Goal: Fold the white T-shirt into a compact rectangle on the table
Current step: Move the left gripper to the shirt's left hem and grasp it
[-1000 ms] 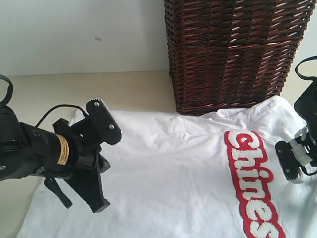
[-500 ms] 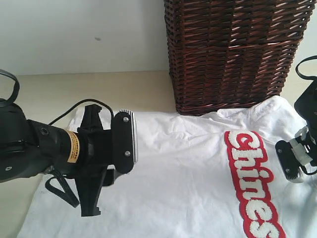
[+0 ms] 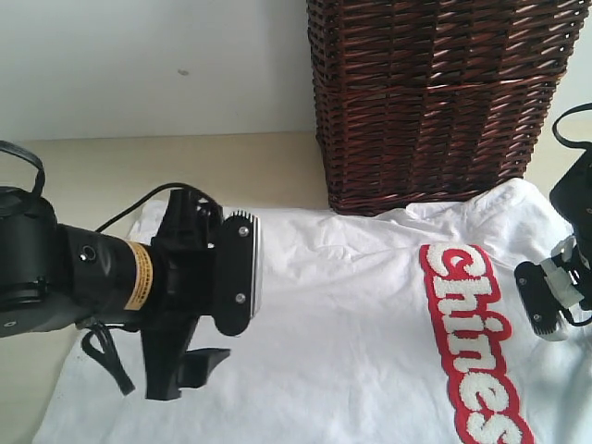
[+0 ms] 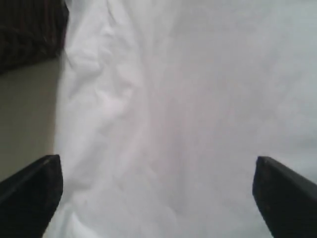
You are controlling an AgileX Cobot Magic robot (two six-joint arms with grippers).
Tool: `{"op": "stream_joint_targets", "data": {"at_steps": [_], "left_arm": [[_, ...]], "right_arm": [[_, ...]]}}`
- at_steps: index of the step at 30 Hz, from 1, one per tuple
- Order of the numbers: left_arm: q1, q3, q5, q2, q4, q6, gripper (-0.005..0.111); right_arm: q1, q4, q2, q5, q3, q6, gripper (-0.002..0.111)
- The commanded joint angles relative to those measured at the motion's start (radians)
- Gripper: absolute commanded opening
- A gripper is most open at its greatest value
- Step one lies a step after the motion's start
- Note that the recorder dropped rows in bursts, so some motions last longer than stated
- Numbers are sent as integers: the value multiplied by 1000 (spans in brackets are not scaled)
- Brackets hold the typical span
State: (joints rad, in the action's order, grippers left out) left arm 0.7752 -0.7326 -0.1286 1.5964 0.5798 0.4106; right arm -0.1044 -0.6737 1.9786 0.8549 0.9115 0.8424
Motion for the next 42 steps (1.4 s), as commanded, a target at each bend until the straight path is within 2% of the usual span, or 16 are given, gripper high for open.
{"op": "stream_joint_targets", "data": {"at_steps": [1, 5, 6, 9, 11, 14, 17, 19, 21, 24, 29, 32, 35, 37, 40, 42], "left_arm": [[-50, -34, -298, -11, 33, -45, 104], [-185, -76, -442, -13, 2, 16, 104], [-209, -82, -449, -13, -5, 38, 104], [-343, -92, -422, -13, -51, 70, 104], [-394, -92, -407, -15, -72, 139, 104], [-437, -92, -381, -13, -117, 315, 104], [-466, -92, -270, -4, 36, 580, 104], [-477, -92, -198, -4, 143, 594, 104], [-474, -92, -195, -13, 136, 555, 104], [-462, -77, -164, -13, -56, 542, 104], [-464, -47, -161, 19, -210, 747, 104], [-470, -47, -254, 55, -374, 953, 104], [-493, -58, -345, 87, -611, 1234, 104], [-508, -95, -444, 93, -760, 1352, 104], [-538, -172, -603, 93, -917, 1463, 104], [-550, -208, -692, 93, -959, 1478, 104]], "right_arm": [[11, 135, 58, -223, -18, -37, 105], [11, 135, 58, -223, -18, -37, 105], [11, 135, 58, -223, -18, -37, 105], [11, 134, 58, -223, -18, -34, 105], [11, 132, 58, -228, -18, -34, 105], [11, 120, 58, -232, -18, -34, 105], [11, 122, 60, -232, -18, -34, 105], [11, 122, 60, -232, -18, -34, 105], [11, 122, 60, -232, -18, -34, 105], [11, 122, 60, -232, -18, -34, 105], [11, 120, 60, -232, -18, -34, 105], [11, 122, 60, -232, -18, -34, 105], [11, 122, 60, -232, -18, -34, 105], [11, 122, 60, -232, -18, -34, 105], [11, 120, 60, -234, -18, -34, 105], [11, 120, 60, -234, -18, -34, 105]]}}
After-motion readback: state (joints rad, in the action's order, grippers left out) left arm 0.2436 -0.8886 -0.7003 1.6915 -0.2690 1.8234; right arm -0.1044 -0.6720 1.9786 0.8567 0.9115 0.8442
